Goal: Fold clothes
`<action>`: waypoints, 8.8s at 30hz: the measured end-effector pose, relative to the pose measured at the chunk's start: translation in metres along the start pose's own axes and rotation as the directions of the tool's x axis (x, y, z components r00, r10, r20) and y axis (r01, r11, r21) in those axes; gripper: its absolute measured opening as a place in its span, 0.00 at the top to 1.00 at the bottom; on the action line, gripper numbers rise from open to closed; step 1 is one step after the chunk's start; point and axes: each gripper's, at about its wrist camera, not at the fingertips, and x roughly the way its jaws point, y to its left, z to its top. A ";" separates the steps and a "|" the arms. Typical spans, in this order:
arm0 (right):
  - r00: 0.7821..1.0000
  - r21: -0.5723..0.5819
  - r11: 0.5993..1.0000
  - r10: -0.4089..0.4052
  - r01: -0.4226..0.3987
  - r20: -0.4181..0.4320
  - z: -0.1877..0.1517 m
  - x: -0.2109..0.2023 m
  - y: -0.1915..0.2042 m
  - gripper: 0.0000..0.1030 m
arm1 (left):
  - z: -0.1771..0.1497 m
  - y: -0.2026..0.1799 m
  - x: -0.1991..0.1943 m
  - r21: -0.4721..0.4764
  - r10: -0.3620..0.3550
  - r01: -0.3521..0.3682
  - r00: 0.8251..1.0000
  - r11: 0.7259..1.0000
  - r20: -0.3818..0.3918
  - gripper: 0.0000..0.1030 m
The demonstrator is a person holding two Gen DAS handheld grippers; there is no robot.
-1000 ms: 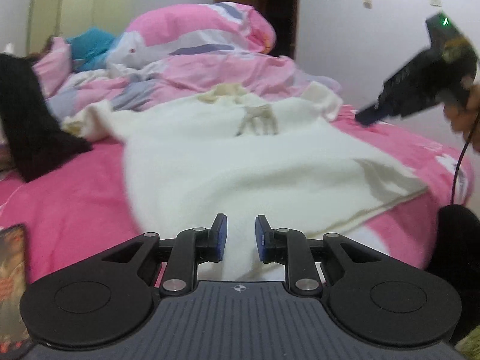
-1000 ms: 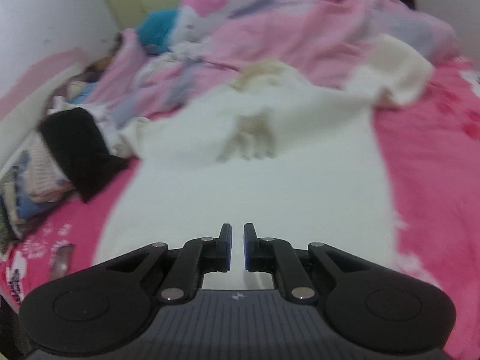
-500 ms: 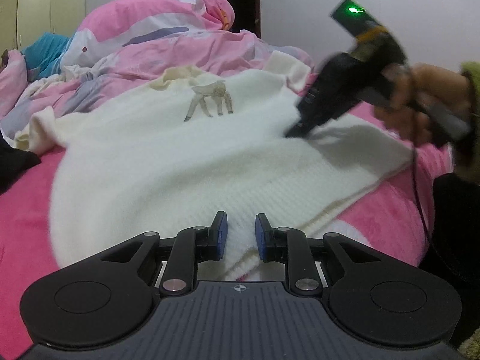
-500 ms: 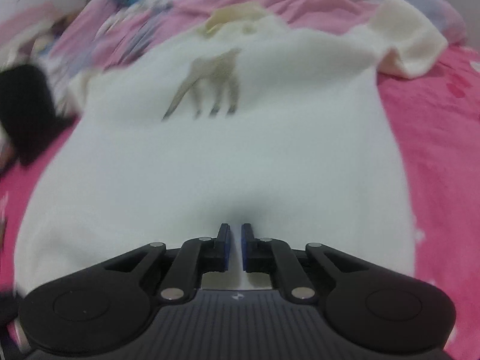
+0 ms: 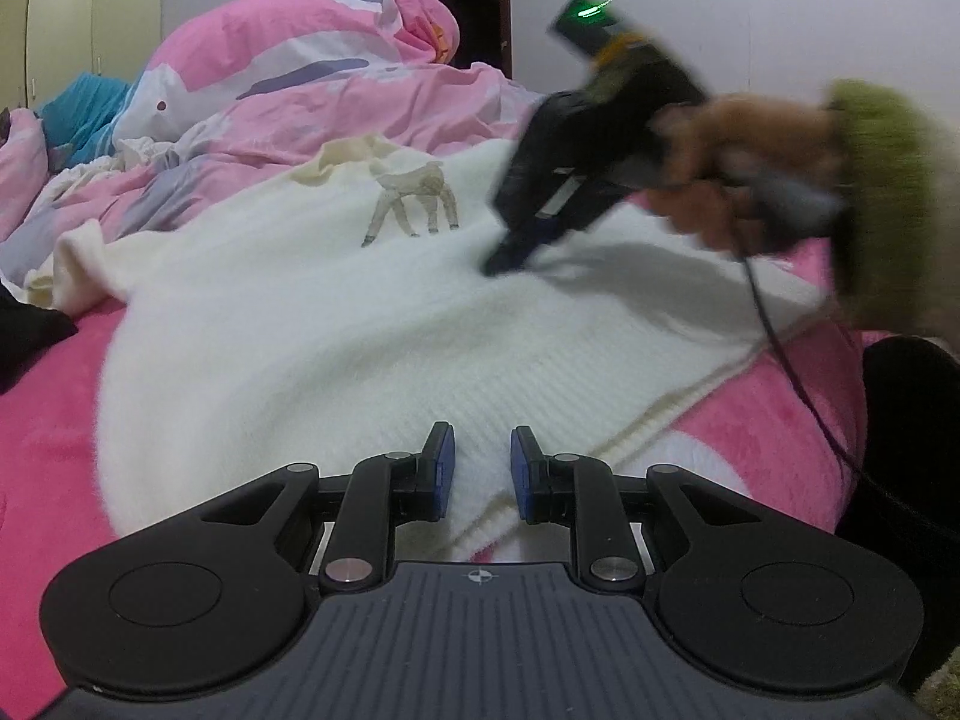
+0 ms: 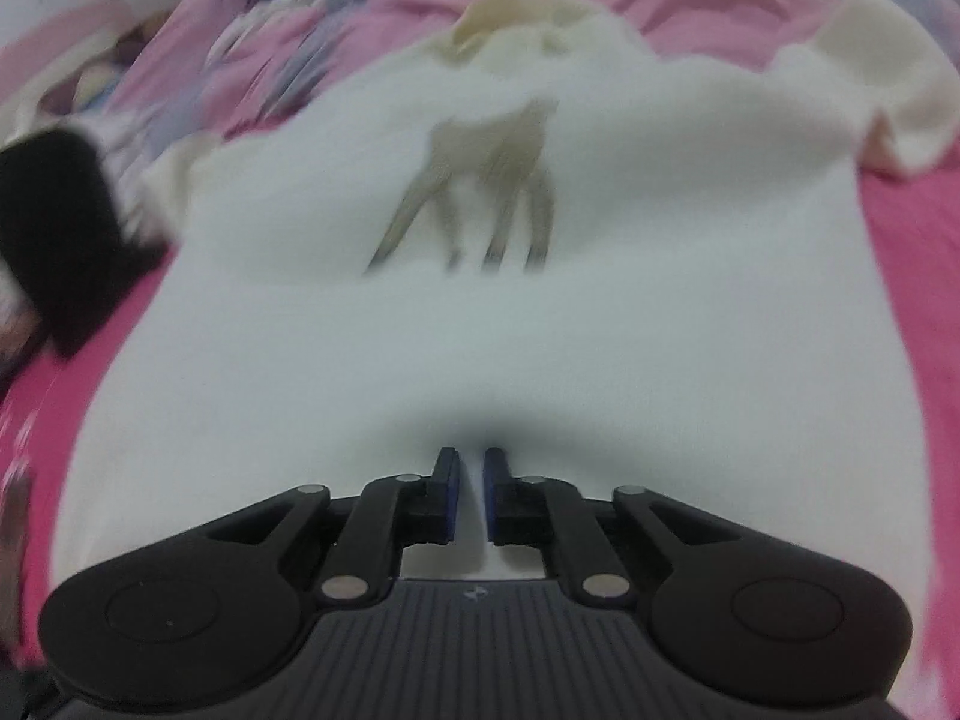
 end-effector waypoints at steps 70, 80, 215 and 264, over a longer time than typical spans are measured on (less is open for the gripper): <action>0.997 0.248 0.967 0.042 -0.056 0.063 0.026 -0.041 -0.101 0.88 | -0.003 0.005 -0.002 -0.014 -0.027 0.027 1.000 1.000 -0.001 0.80; 1.000 0.237 0.971 -0.014 0.012 0.006 0.002 -0.049 -0.124 0.99 | -0.002 0.006 -0.001 -0.009 -0.035 0.035 0.999 0.999 -0.013 0.80; 0.992 0.359 0.929 0.053 -0.090 0.111 -0.191 -0.189 -0.130 0.73 | -0.039 0.083 -0.098 -0.637 -0.122 -0.004 0.980 0.771 -0.154 0.79; 0.990 -0.056 0.994 0.085 -0.092 -0.115 0.046 0.000 -0.014 0.86 | 0.049 0.114 0.076 -0.502 0.044 -0.071 0.997 0.862 -0.065 0.77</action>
